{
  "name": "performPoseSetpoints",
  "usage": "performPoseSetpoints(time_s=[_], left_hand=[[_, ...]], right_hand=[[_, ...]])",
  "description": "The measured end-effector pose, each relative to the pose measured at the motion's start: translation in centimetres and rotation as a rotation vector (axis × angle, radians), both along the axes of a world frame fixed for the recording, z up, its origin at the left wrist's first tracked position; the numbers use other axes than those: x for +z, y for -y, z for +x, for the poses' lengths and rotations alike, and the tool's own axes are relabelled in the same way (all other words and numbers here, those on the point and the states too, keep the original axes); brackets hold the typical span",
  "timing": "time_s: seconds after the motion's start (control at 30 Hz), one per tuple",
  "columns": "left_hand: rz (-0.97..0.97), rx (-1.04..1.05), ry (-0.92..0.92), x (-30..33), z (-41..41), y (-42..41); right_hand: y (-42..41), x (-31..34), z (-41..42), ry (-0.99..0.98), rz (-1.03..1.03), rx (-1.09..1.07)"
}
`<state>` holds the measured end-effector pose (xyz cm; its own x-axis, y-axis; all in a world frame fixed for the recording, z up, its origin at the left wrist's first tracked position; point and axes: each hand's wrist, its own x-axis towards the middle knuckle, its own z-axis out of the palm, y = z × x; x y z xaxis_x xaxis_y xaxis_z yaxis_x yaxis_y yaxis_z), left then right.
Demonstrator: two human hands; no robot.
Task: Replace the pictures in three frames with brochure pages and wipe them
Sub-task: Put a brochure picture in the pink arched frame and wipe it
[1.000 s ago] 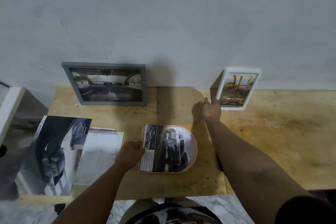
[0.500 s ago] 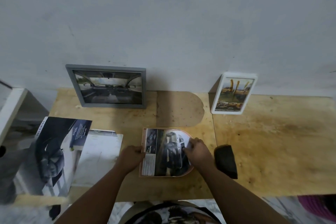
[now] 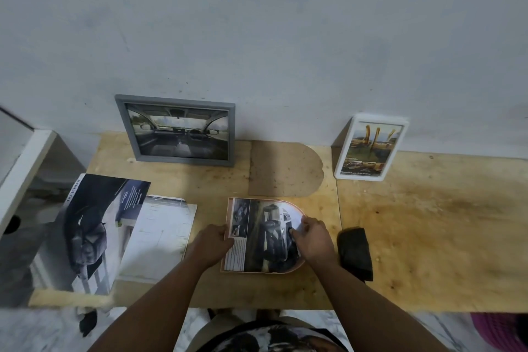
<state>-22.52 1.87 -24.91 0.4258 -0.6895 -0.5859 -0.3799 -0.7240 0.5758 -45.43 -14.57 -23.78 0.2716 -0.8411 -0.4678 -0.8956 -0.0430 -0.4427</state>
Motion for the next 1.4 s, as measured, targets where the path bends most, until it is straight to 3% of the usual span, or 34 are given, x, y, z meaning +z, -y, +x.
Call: performPoseSetpoints(time_s=[0.43, 0.8, 1.23, 1.4], left_hand=[[-0.014, -0.018, 0.033, -0.6, -0.1, 0.0], [-0.032, -0.009, 0.033, -0.2, 0.0, 0.0], [0.005, 0.026, 0.083, 0.0, -0.1, 0.2], [0.024, 0.025, 0.055, 0.6, -0.1, 0.2]], right_hand=[[0.2, 0.0, 0.8, 0.029, 0.070, -0.177], [0.6, 0.5, 0.9, 0.201, 0.135, -0.422], [1.4, 1.4, -0.9, 0.255, 0.090, -0.332], [2.4, 3.0, -1.8, 0.486, 0.234, -0.410]])
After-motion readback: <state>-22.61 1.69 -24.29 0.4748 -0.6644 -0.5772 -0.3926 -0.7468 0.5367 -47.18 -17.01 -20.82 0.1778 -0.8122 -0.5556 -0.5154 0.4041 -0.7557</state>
